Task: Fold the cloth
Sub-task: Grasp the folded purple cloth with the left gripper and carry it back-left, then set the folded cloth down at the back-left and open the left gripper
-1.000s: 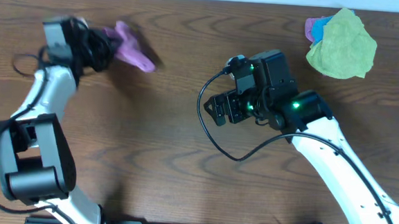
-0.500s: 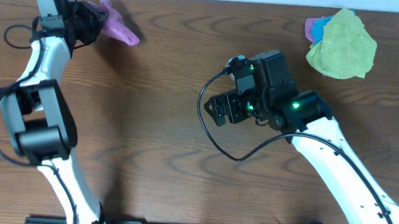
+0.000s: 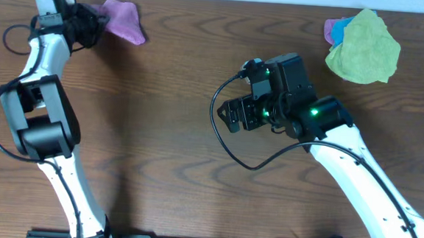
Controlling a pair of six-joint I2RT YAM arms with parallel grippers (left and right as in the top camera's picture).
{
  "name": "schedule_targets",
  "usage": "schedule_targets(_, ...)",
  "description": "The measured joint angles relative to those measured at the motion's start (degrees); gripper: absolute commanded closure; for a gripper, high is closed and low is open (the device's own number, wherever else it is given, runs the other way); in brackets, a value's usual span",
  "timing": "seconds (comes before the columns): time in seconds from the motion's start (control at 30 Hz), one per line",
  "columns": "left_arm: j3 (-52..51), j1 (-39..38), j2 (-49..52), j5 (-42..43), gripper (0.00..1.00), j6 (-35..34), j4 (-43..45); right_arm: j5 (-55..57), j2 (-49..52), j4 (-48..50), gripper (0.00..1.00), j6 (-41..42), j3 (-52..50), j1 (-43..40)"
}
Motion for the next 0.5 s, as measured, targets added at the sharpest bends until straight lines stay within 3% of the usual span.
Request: schedule_targets(0.5, 0.04, 4.70, 0.00, -2.78, 0.94, 6.29, -15.34, -0.63, 0.00, 1.22, 0.01, 2.16, 0.00, -0.02)
